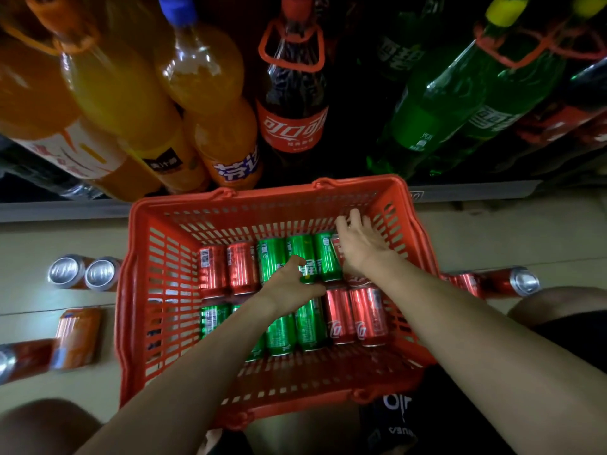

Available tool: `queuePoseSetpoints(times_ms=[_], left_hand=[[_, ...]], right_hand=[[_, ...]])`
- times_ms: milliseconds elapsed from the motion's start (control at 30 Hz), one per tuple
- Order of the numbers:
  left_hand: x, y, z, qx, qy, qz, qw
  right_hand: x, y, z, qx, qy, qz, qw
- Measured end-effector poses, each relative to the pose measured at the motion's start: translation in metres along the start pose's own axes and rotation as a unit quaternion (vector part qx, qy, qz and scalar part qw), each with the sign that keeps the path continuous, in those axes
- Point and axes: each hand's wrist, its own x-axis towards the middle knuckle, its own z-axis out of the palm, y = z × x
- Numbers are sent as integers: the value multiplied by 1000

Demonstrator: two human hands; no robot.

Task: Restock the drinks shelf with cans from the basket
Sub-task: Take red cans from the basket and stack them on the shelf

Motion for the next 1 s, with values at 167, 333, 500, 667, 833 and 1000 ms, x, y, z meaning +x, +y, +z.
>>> queuePoseSetpoints(times_ms=[167,333,500,667,833,1000], left_hand=[[4,2,2,-22,-5,-2,1000],[8,1,-6,-149,12,0,989],[6,9,-15,-190,8,19,982],[2,-5,-25,-222,56,-43,972],[-5,-22,-24,-317,31,-111,941],[-10,-23,-24,-360,2,-140,923]], right_hand=[[2,5,-4,116,9,-4,993],[2,6,-27,212,41,1,976],[-7,-15,-54,462,-80,-8,883],[-12,-28,-36,590,-204,-6,781],[-12,-9,-14,363,-235,34,901],[-23,0,12,31,-300,58,952]])
